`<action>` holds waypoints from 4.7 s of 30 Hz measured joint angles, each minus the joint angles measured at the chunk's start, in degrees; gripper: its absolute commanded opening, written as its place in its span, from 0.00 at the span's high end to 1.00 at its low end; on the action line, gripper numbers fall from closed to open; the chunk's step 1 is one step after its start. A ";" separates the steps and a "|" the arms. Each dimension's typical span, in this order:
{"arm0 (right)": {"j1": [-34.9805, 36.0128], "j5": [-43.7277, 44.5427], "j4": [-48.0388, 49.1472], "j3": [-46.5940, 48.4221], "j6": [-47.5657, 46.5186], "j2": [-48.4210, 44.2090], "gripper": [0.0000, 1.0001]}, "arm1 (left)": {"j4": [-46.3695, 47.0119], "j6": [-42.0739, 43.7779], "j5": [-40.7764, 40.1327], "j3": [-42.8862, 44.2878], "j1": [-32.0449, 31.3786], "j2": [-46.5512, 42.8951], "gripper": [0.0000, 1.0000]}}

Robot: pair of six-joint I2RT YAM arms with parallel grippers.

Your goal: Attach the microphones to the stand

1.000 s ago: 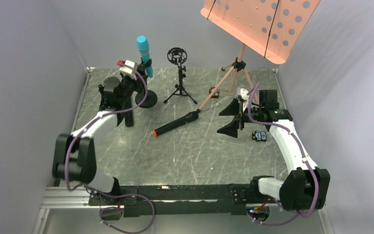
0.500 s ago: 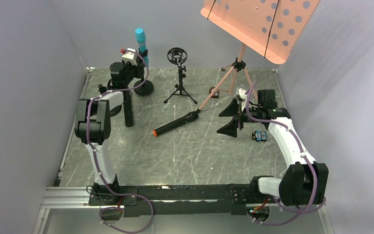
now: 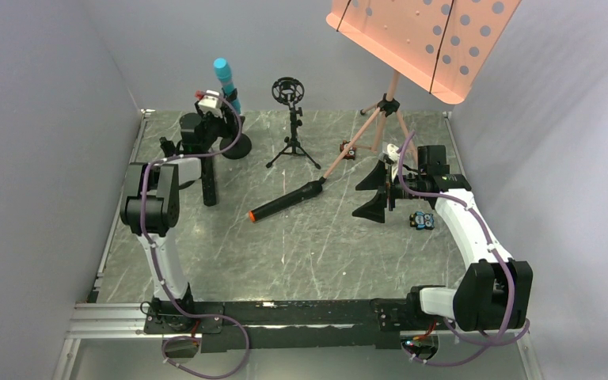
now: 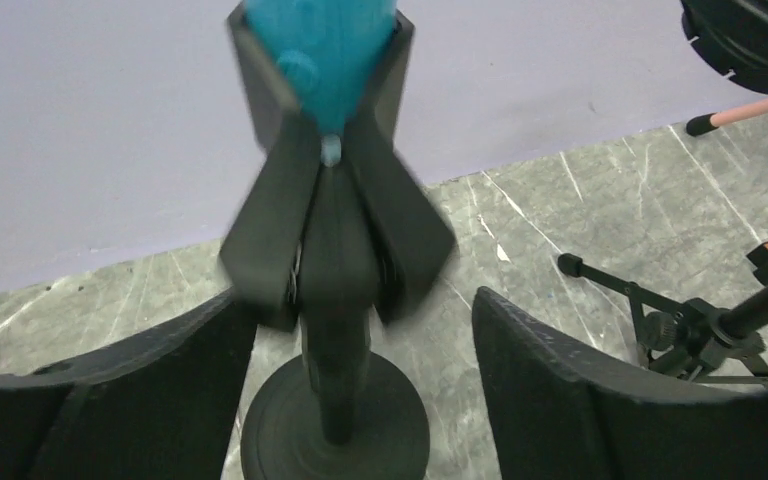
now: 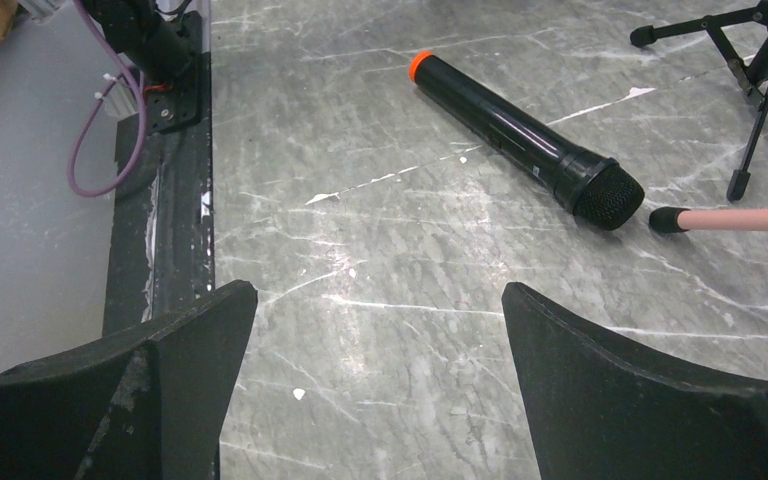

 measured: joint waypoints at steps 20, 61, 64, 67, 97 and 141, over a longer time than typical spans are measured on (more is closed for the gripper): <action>0.00 0.44 -0.39 0.00 -1.07 -1.88 0.01 | -19.58 -2.54 -2.14 -12.87 0.00 -31.98 0.04; 0.00 1.44 0.09 0.00 0.44 -2.54 0.01 | -66.66 -11.56 -23.69 -9.18 13.11 -40.11 0.52; 0.00 1.44 0.07 0.00 0.39 -2.54 0.01 | -67.71 -11.43 -24.50 -6.10 13.11 -37.00 0.52; 0.00 1.44 0.04 0.00 0.26 -2.54 0.01 | -67.78 -11.04 -25.38 -2.54 13.11 -34.29 0.52; 0.00 1.42 0.00 0.00 0.24 -2.54 0.01 | -74.69 -2.95 -23.28 -0.90 13.05 -43.08 1.00; -3.82 2.75 -0.24 0.02 -0.98 -2.54 0.00 | -78.07 11.56 7.67 10.21 -42.14 -26.62 0.49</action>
